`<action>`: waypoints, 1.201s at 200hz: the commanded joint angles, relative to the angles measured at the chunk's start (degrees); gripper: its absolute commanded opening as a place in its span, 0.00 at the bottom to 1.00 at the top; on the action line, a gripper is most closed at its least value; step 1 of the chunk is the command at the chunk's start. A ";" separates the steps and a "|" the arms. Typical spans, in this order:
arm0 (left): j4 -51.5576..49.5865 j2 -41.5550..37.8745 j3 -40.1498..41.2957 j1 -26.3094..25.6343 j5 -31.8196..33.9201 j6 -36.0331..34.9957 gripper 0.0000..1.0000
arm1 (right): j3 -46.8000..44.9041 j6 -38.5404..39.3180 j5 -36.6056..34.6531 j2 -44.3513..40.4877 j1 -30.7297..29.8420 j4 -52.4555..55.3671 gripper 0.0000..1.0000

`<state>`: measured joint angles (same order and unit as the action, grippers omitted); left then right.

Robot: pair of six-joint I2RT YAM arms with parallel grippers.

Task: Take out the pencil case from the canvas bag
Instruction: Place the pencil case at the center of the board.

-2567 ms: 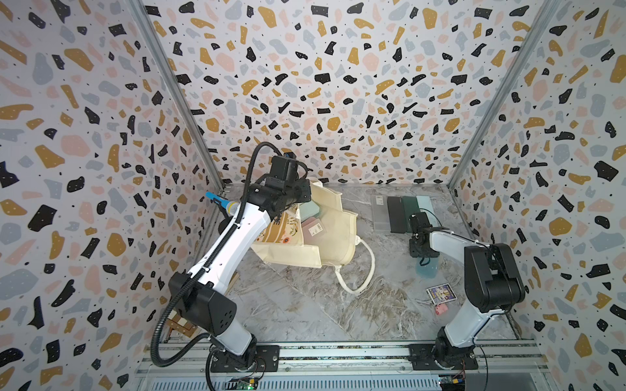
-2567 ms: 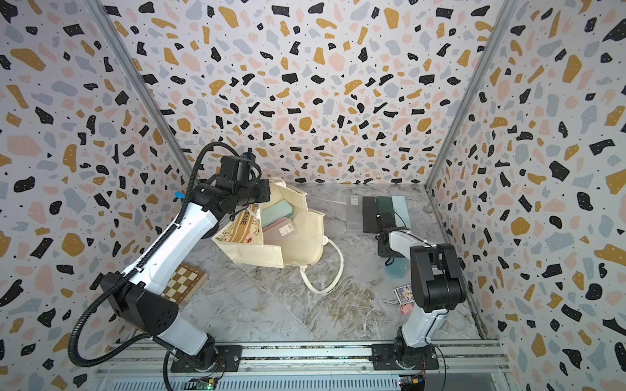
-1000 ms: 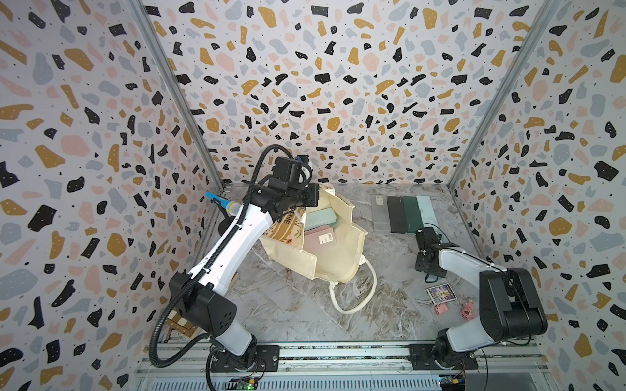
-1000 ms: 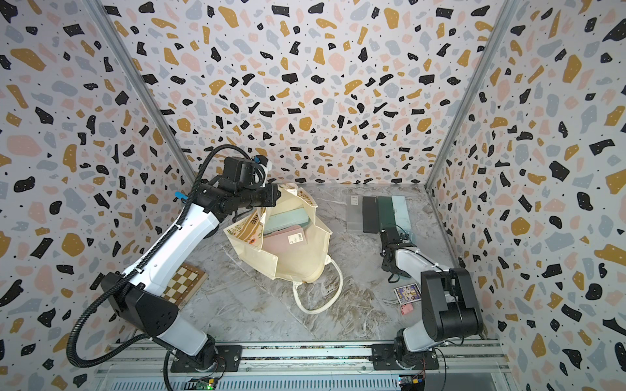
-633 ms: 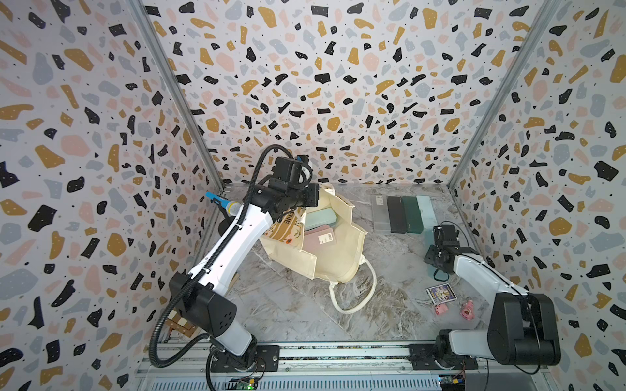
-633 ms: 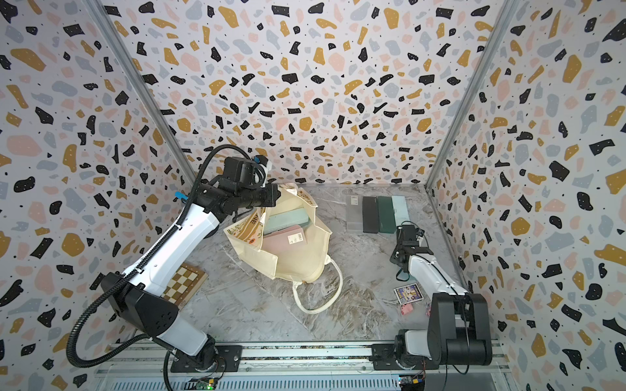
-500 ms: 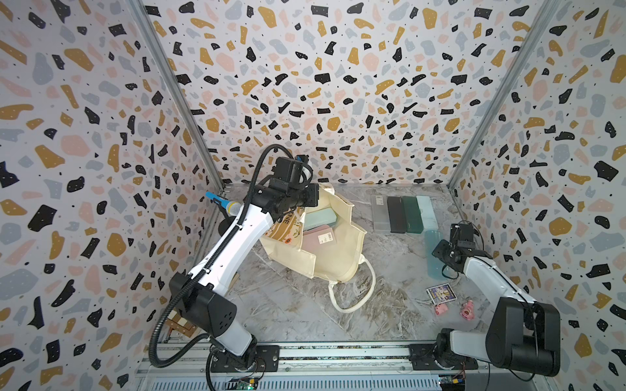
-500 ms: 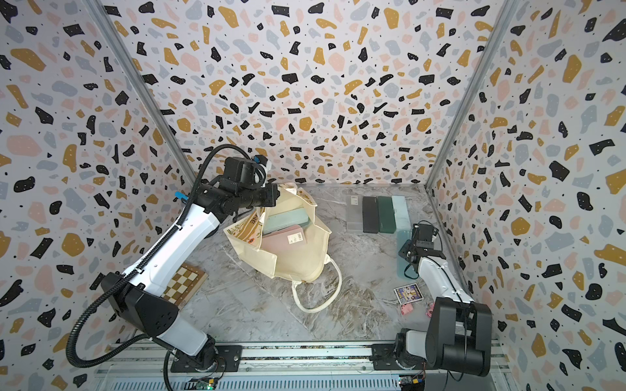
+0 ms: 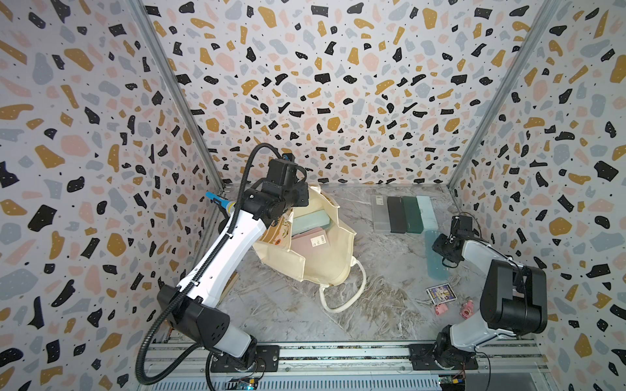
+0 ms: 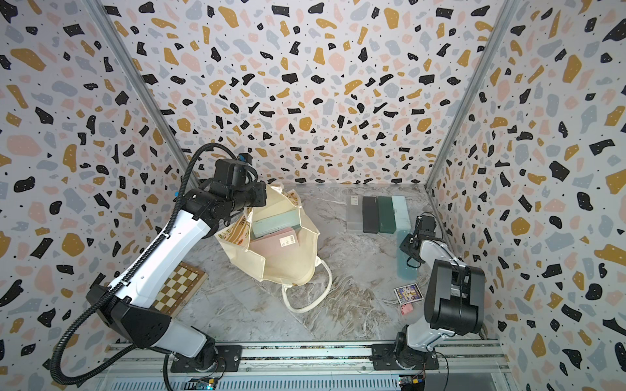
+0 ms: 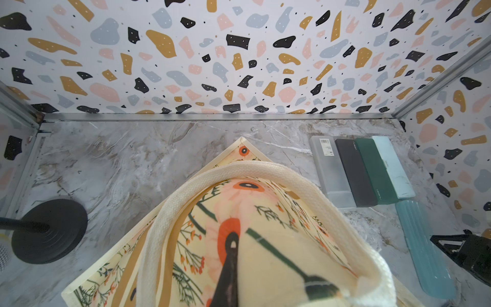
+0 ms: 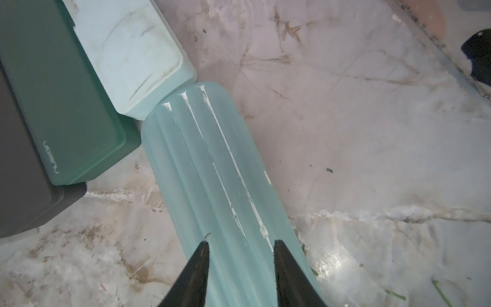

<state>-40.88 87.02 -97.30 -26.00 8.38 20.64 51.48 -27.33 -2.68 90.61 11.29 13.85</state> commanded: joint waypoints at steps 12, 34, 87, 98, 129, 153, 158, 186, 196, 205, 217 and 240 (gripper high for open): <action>5.90 -2.02 -0.44 0.07 1.60 0.89 0.00 | 3.42 2.40 -1.53 2.42 0.31 1.39 0.40; 5.99 -1.91 -0.39 0.07 1.06 0.89 0.00 | 4.32 2.84 -1.77 3.95 0.62 1.29 0.40; 6.21 -1.66 -0.35 0.03 -0.05 0.76 0.00 | 6.35 4.39 1.09 7.63 1.02 1.44 0.38; 6.19 -1.62 -0.35 0.07 0.05 0.79 0.00 | 6.18 4.82 1.73 7.74 1.02 1.27 0.37; 6.26 -1.55 -0.35 0.03 -0.28 0.68 0.00 | 6.25 5.34 2.47 7.61 1.02 1.04 0.36; 6.28 -1.54 -0.43 0.07 -0.29 0.63 0.00 | 6.35 5.39 2.63 7.65 1.02 1.00 0.36; 6.26 -1.53 -0.37 0.07 -0.42 0.63 0.00 | 6.37 5.39 2.72 7.70 1.06 0.85 0.36; 6.32 -1.50 -0.44 0.07 -1.30 0.53 0.00 | 6.26 5.90 4.69 7.51 1.02 0.06 0.37; 6.50 -1.51 -0.44 0.07 -1.60 0.40 0.00 | 6.13 6.02 4.95 7.08 1.02 -0.44 0.37; 6.60 -1.45 -0.44 0.07 -1.92 0.42 0.00 | 5.92 6.07 5.09 6.63 1.02 -0.70 0.37; 6.80 -1.42 -0.44 0.07 -2.55 0.20 0.00 | 5.80 5.95 5.06 5.80 1.02 -1.09 0.37; 6.77 -1.22 -0.68 0.07 -3.24 -0.06 0.00 | 4.74 5.17 2.39 2.51 0.86 -1.56 0.37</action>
<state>-41.23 87.02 -97.10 -26.00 6.90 20.75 56.69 -21.76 1.02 97.73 12.25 12.38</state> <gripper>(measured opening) 0.047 0.372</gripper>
